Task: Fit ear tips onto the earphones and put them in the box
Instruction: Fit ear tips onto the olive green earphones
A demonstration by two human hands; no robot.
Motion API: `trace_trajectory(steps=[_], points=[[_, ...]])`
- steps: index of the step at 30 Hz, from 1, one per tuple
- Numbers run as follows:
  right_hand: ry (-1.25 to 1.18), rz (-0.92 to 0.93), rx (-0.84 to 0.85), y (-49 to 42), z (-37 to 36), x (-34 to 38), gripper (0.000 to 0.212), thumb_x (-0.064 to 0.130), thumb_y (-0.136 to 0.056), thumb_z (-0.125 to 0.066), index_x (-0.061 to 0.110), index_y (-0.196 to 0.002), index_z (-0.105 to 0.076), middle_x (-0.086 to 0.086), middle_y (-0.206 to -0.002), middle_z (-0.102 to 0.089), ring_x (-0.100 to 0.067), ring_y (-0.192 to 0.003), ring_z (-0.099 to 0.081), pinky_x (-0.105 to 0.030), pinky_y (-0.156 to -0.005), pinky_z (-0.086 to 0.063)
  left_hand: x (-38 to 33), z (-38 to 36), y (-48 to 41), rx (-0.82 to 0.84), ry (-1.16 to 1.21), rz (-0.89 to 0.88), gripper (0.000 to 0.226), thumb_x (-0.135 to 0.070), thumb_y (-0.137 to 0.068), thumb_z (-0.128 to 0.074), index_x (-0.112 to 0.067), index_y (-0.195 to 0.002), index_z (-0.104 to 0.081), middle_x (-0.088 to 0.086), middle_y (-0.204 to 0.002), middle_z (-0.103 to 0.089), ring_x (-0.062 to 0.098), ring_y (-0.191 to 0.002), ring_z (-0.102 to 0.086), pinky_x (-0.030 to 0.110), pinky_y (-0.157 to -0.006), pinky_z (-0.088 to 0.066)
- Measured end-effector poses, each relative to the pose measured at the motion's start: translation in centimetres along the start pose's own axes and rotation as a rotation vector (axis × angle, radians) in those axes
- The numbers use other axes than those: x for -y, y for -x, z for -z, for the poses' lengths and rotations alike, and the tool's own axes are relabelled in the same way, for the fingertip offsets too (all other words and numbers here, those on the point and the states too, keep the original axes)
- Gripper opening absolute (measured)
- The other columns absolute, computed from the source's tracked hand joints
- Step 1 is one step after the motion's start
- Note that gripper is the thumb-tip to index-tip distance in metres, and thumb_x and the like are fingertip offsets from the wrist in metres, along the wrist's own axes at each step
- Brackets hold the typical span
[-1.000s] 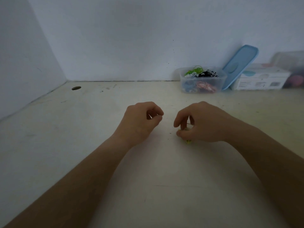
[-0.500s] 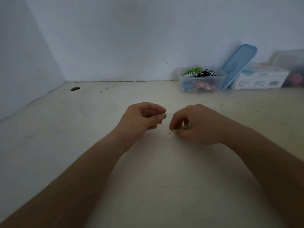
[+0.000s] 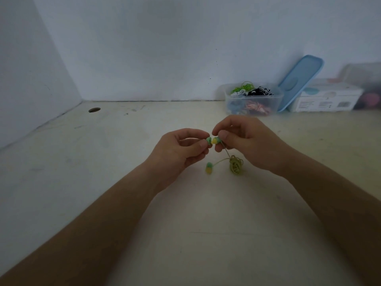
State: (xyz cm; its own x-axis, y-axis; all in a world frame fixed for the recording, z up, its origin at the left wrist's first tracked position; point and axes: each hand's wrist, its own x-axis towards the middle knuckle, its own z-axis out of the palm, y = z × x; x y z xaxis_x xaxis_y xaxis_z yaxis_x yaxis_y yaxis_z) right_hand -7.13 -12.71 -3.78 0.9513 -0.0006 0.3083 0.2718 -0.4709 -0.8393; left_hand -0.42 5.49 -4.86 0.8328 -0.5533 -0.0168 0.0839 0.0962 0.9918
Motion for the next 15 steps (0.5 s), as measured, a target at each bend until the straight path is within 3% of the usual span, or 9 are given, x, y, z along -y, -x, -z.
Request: trace_trajectory(steps=[7, 15], points=[[-0.027, 0.014, -0.051, -0.26, 0.00, -0.06, 0.012, 0.008, -0.098, -0.057, 0.012, -0.093, -0.068, 0.002, -0.069, -0.070, -0.012, -0.067, -0.061, -0.024, -0.065, -0.051, 0.04, -0.17, 0.02, 0.024, 0.033, 0.001, 0.013, 0.002, -0.090, -0.061, -0.006, -0.094, -0.071, 0.009, -0.081, -0.073, 0.015, -0.073, -0.069, 0.022, -0.073, -0.059], [-0.099, -0.019, -0.034, -0.15, 0.12, 0.07, 0.010, 0.011, -0.096, -0.061, 0.012, -0.094, -0.071, -0.001, -0.073, -0.072, -0.014, -0.073, -0.066, -0.030, -0.075, -0.057, 0.02, -0.15, 0.02, 0.036, 0.028, 0.003, 0.013, 0.001, -0.091, -0.060, -0.005, -0.097, -0.071, 0.009, -0.082, -0.073, 0.014, -0.073, -0.069, 0.022, -0.071, -0.058]])
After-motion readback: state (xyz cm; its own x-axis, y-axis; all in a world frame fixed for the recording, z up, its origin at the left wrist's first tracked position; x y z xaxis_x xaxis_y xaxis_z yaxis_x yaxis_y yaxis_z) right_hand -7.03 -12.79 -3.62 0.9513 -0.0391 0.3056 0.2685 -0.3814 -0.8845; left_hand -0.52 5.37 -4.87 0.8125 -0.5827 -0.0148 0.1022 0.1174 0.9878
